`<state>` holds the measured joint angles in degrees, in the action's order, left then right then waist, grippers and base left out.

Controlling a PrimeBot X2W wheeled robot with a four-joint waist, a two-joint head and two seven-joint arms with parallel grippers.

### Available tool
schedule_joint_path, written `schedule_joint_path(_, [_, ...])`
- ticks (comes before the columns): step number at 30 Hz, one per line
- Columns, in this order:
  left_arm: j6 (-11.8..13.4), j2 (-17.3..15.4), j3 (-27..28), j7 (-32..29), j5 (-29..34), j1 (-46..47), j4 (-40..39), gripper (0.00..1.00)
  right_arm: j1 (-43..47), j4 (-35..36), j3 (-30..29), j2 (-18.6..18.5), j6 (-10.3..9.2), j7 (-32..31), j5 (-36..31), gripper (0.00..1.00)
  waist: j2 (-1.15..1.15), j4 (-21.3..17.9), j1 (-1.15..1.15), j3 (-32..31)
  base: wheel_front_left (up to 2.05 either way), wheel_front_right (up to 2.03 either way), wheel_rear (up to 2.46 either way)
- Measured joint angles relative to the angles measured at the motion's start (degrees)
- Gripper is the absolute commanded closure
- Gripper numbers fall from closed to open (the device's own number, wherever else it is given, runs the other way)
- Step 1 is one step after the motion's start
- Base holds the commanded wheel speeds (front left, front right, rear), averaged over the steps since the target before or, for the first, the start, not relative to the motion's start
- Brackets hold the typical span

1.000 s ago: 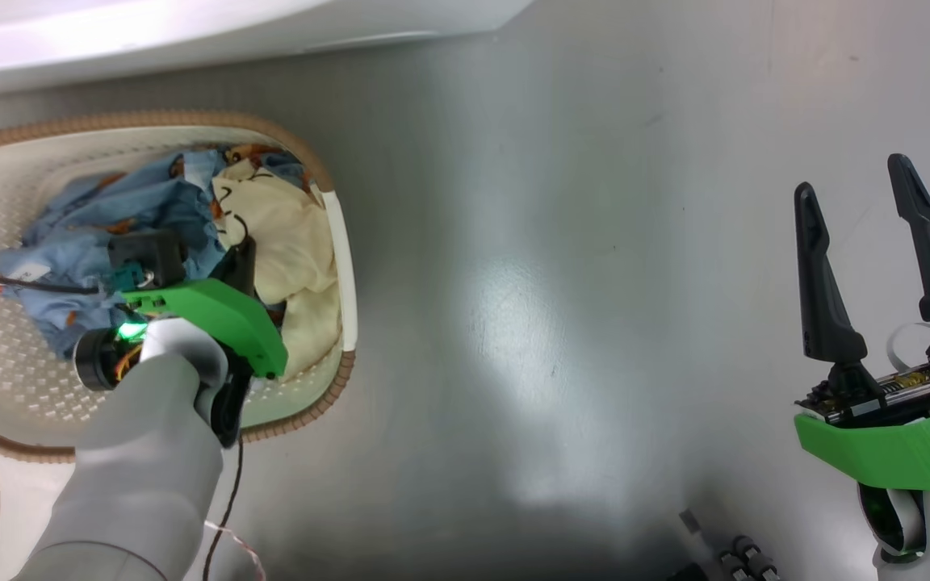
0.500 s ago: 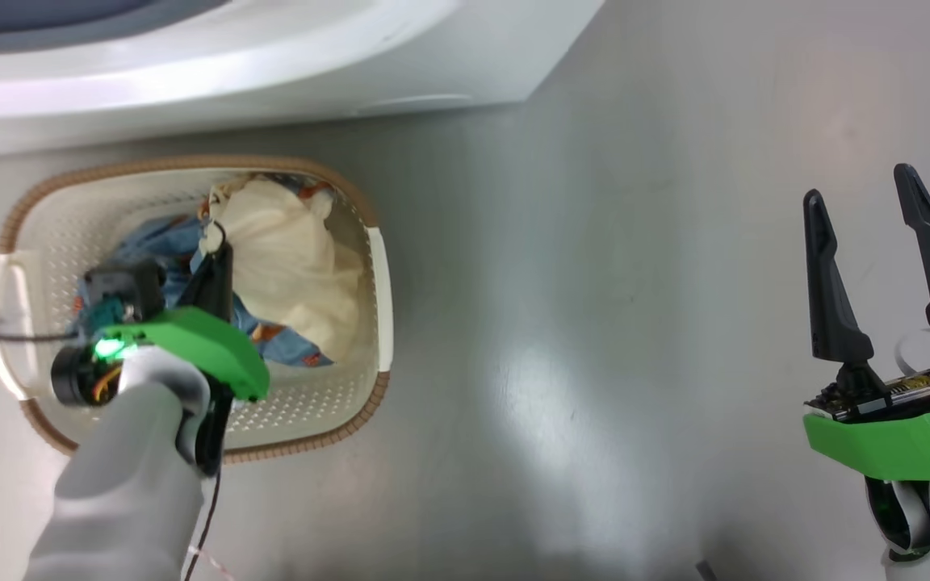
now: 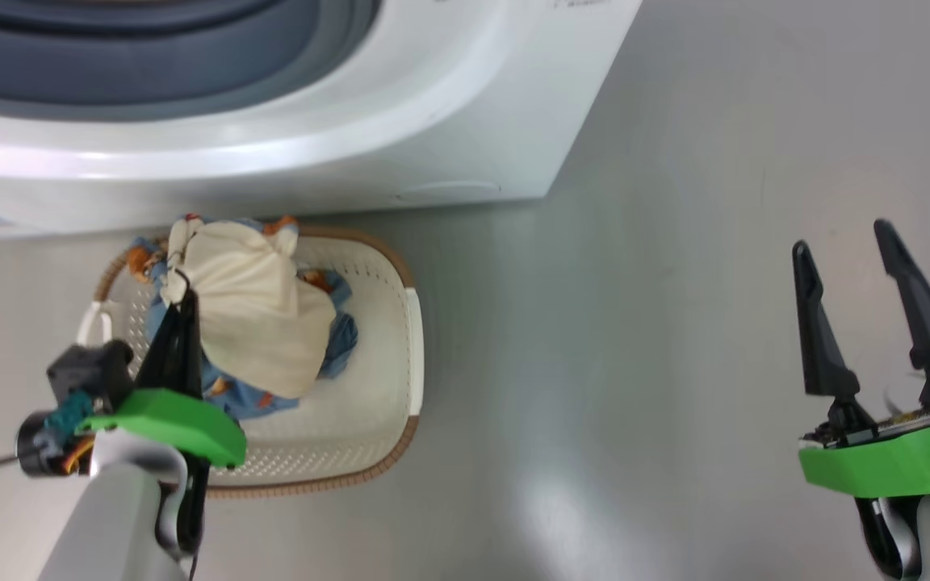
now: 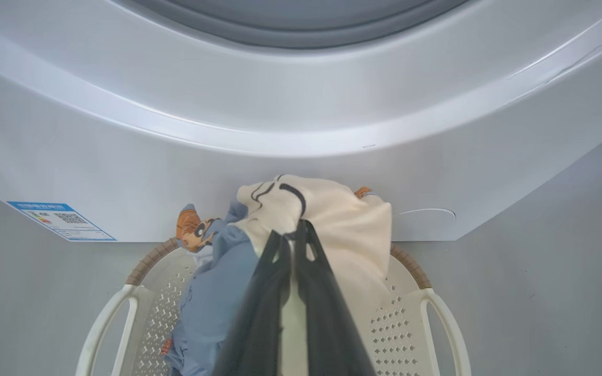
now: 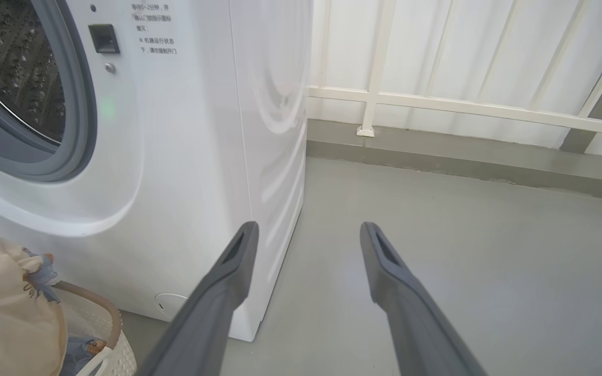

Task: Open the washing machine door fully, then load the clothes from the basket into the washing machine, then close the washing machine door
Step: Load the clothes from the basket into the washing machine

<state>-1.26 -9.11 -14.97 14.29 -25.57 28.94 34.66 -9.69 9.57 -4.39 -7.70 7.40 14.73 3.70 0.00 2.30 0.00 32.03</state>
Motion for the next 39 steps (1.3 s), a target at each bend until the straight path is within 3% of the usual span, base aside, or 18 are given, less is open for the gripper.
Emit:
schedule_joint_path(7, [0.0,0.1,4.5,0.0,4.8,-8.5,-9.9,1.00,2.3,-2.8,0.3,0.5,0.00,0.0,0.2,0.00,0.00,0.6,0.00,-6.2,0.00,0.00,0.00])
schedule_joint_path(17, [0.0,-0.7,6.3,0.0,9.1,-18.9,-22.0,1.00,6.2,-5.6,1.2,1.8,0.00,0.0,0.4,0.00,0.00,0.9,0.00,-15.3,0.00,0.00,0.00])
schedule_joint_path(39, [2.1,-3.7,5.6,-4.1,9.8,-34.1,-35.9,1.00,14.0,-7.7,2.1,3.9,0.00,-0.1,0.6,0.00,0.00,1.5,0.00,-30.5,0.00,0.00,0.00])
